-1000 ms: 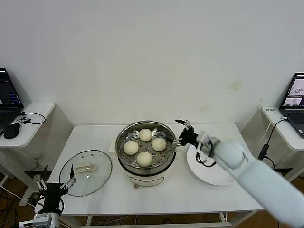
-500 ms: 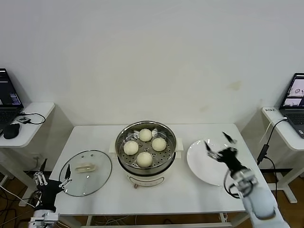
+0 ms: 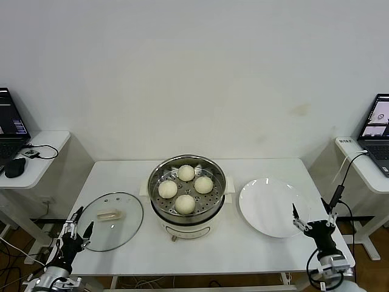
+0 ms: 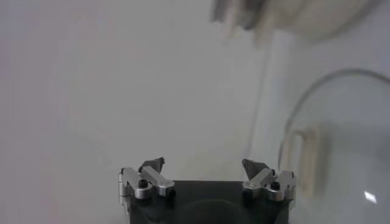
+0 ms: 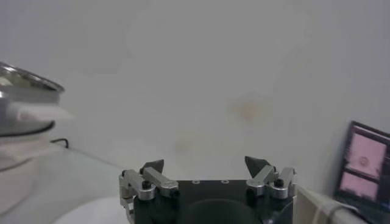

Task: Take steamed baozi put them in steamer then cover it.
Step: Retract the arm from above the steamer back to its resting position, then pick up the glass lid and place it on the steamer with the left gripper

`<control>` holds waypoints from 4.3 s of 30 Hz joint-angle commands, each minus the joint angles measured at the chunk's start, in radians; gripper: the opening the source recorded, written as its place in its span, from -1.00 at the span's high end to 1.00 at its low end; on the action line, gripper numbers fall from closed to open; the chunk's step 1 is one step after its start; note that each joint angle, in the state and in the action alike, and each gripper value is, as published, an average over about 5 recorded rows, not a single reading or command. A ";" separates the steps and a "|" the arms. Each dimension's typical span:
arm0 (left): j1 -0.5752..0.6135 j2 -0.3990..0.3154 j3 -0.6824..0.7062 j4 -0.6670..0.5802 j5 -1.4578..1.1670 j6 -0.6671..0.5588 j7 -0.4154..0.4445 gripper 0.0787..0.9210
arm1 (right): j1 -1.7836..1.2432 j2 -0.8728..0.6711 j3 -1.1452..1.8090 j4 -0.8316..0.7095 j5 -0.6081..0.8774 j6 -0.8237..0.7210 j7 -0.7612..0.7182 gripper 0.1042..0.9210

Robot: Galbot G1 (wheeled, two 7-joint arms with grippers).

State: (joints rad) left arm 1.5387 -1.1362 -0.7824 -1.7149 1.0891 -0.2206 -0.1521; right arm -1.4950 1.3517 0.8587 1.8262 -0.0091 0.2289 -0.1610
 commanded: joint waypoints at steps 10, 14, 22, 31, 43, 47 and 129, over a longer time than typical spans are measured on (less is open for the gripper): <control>-0.254 0.028 0.132 0.239 0.173 -0.004 0.031 -0.77 | -0.077 0.062 0.069 -0.001 -0.035 0.052 0.008 -0.76; -0.299 0.029 0.149 0.279 0.173 -0.004 0.031 -0.77 | -0.082 0.069 0.070 0.000 -0.040 0.052 0.008 -0.76; -0.356 0.029 0.174 0.368 0.173 -0.006 0.026 -0.77 | -0.091 0.078 0.069 0.004 -0.048 0.054 0.007 -0.76; -0.393 0.026 0.181 0.419 0.170 -0.008 0.019 -0.77 | -0.097 0.079 0.069 0.002 -0.049 0.056 0.007 -0.76; -0.429 0.016 0.188 0.436 0.164 -0.005 0.025 -0.77 | -0.092 0.083 0.058 -0.011 -0.055 0.058 0.006 -0.76; -0.447 0.005 0.190 0.460 0.163 -0.005 0.019 -0.77 | -0.091 0.083 0.057 -0.012 -0.056 0.058 0.005 -0.76; -0.347 0.120 0.514 -0.361 -0.028 0.426 0.222 0.84 | -0.092 0.140 -0.035 -0.004 -0.169 0.084 0.038 -0.76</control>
State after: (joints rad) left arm 1.3252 -1.0107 -0.5586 -2.0185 0.9792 0.1208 0.0316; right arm -1.5865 1.4692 0.8414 1.8109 -0.1508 0.3134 -0.1298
